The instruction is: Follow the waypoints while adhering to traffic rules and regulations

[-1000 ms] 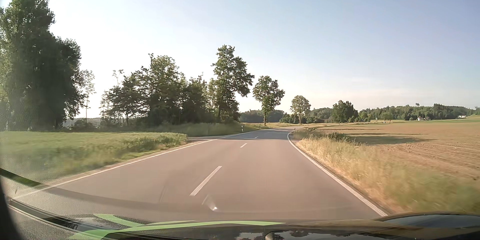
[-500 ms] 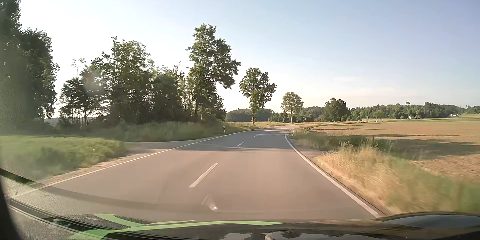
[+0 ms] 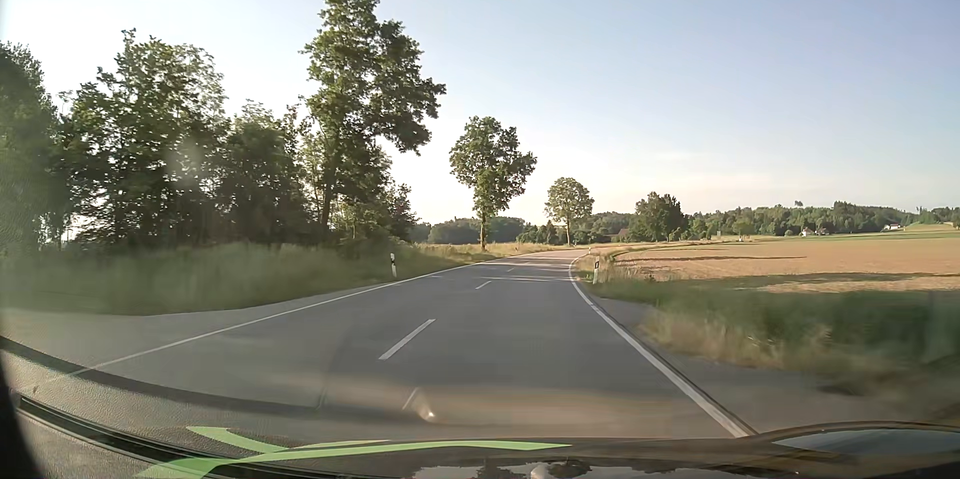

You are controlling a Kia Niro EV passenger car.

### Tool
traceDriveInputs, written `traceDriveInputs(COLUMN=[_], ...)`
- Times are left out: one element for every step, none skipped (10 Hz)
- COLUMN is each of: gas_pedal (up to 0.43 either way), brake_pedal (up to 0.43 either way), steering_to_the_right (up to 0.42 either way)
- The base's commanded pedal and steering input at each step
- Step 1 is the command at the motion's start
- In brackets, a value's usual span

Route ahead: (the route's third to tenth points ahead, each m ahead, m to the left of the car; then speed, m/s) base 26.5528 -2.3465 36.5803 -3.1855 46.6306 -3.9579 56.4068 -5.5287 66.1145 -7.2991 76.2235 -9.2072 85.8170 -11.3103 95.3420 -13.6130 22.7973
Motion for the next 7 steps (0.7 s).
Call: traceDriveInputs(gas_pedal=[0.299, 0.311, 0.311, 0.311, 0.311, 0.311, 0.311], brake_pedal=[0.000, 0.000, 0.000, 0.000, 0.000, 0.000, 0.000], steering_to_the_right=[0.015, 0.015, 0.015, 0.015, 0.015, 0.015, 0.015])
